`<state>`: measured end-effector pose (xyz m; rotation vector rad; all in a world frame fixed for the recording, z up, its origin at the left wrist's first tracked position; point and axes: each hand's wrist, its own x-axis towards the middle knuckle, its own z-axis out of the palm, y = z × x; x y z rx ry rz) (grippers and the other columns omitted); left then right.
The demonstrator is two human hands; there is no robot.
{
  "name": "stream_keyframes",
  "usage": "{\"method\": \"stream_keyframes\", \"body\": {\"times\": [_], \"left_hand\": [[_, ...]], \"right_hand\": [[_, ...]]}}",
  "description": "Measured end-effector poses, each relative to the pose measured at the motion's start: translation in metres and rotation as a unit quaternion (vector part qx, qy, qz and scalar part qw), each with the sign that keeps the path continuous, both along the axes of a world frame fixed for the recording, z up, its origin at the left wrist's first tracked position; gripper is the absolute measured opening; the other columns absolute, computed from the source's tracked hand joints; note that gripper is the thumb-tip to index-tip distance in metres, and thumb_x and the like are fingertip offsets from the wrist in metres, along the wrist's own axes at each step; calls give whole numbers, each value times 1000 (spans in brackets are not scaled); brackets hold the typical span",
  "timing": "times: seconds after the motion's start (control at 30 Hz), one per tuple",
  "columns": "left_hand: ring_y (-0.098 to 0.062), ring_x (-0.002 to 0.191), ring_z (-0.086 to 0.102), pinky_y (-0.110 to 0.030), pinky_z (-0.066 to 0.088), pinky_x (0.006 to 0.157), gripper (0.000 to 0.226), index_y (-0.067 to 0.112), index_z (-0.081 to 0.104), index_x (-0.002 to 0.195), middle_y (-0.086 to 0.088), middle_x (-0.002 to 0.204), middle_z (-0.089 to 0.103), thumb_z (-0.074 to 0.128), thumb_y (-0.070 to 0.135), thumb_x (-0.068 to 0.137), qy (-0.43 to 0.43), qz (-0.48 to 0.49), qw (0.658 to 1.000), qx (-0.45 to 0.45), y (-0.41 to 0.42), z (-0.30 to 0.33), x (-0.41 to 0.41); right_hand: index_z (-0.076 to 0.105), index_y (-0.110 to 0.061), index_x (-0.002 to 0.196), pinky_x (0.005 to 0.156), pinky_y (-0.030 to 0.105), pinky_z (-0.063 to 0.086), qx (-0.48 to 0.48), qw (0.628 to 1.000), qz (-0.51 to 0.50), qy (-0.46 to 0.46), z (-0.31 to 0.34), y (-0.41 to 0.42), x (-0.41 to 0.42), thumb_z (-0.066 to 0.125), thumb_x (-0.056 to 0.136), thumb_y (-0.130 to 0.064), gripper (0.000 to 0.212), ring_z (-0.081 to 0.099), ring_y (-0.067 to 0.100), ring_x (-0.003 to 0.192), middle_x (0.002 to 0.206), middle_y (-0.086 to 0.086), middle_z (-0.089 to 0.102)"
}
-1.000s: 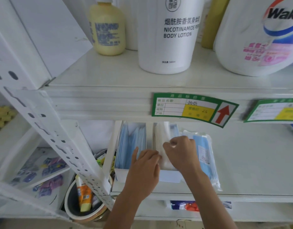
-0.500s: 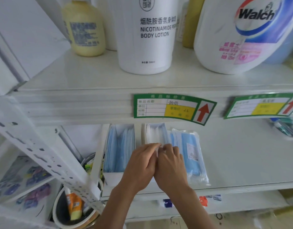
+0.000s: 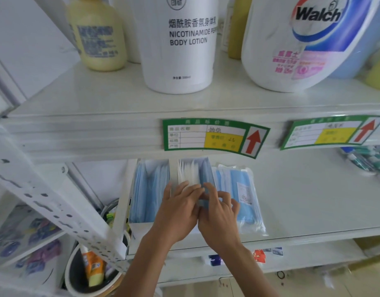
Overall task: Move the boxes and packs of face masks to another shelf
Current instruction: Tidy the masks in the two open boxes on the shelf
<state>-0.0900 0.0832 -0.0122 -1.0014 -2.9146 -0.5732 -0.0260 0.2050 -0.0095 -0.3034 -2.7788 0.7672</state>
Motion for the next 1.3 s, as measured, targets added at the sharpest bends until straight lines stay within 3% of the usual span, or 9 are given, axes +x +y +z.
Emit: {"method": "stream_keyframes", "body": {"times": [0.17,0.37,0.5,0.67,0.77,0.9,1.1,1.2,1.3], "left_hand": [[-13,151,27,-49,-2,127,37,29,60,134,11,152,48,37,40,106,17,35,999,21,-12,-3,0],[-14,150,30,-48,0,125,33,29,68,123,9,150,52,46,44,104,23,54,998,27,-17,-7,-1],[-18,145,37,-53,5,123,29,31,61,128,5,143,54,51,32,101,37,55,998,20,-9,-5,3],[-24,144,39,-68,16,119,52,40,49,140,3,144,52,62,23,93,54,46,997,-38,-10,-9,2],[-24,147,33,-69,12,120,55,44,42,144,2,151,44,59,27,95,47,49,995,-68,-9,-9,-1],[-23,149,29,-66,5,121,38,39,58,134,2,152,44,55,31,97,51,57,994,-72,-9,-11,-3],[-17,140,40,-61,7,122,47,32,71,112,6,140,55,31,52,99,68,113,991,-26,-1,-9,0],[-15,131,43,-59,9,123,34,32,71,107,9,131,55,48,55,95,56,140,988,-39,7,-7,-2],[-16,129,45,-58,8,123,29,33,67,113,10,125,54,62,43,86,32,149,988,-25,11,-3,-4]], "right_hand": [[54,-27,133,107,37,23,14,1000,-4,13,-3,13,-2,53,95,-20,38,45,14,123,118,-14,68],[64,-26,127,104,38,30,64,998,-13,-13,-1,10,-4,58,91,-21,36,46,17,123,120,-11,69],[68,-30,117,100,35,28,47,999,9,-8,-1,13,-10,61,87,-15,35,46,15,116,110,-15,71],[71,-31,114,102,36,27,-5,999,-23,23,-8,21,-12,70,90,-22,25,48,14,114,105,-13,71],[66,-35,116,96,32,25,3,999,-32,6,-8,20,-17,72,90,-33,26,46,10,112,103,-19,70],[64,-34,122,92,31,26,28,1000,-10,0,-9,22,-20,67,93,-41,30,45,11,111,101,-20,71],[68,-26,124,89,33,32,59,998,-13,15,-11,23,-17,60,98,-28,27,50,15,110,104,-14,74],[66,-27,124,88,32,31,79,997,-17,-9,-8,19,-21,63,94,-25,30,49,16,109,106,-13,73],[68,-27,119,84,30,29,83,996,-27,-12,-7,18,-21,68,92,-28,28,49,16,104,106,-12,73]]}}
